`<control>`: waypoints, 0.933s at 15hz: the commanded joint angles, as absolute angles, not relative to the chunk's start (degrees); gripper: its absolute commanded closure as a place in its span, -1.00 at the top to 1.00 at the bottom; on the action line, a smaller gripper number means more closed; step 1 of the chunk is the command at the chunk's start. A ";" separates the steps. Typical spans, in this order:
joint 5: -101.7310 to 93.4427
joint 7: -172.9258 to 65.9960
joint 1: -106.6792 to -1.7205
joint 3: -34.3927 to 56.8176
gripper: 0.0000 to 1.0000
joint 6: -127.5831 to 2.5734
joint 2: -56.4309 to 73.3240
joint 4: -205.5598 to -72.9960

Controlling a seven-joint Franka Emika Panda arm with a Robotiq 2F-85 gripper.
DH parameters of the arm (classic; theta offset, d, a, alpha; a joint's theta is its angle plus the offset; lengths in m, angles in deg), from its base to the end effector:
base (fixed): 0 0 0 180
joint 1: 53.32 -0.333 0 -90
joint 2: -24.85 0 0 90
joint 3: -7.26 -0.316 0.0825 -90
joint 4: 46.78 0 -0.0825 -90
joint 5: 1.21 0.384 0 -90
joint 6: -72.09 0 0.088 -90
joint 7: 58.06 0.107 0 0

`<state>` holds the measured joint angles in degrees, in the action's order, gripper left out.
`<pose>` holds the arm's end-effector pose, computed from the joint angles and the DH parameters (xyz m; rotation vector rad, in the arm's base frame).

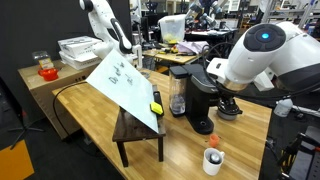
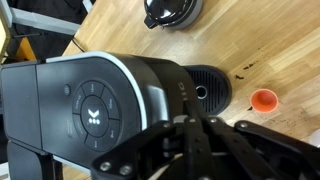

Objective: Open the coffee maker

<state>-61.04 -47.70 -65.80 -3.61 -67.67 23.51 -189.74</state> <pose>0.4238 0.1814 0.2704 2.1663 1.2961 0.1501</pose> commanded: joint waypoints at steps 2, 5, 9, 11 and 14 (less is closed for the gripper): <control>-63.66 -47.11 -65.35 -3.64 -1.00 -68.26 23.32 -188.68; -63.68 -47.37 -65.34 -3.64 -1.00 -68.16 23.34 -188.17; -63.63 -47.41 -65.29 -3.59 -1.00 -68.10 23.44 -188.11; -63.72 -47.44 -65.18 -3.48 -1.00 -68.16 23.46 -188.10; -64.03 -47.21 -65.05 -3.33 -1.00 -68.15 23.71 -188.10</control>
<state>-61.68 -47.70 -65.81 -3.59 -67.69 23.51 -188.51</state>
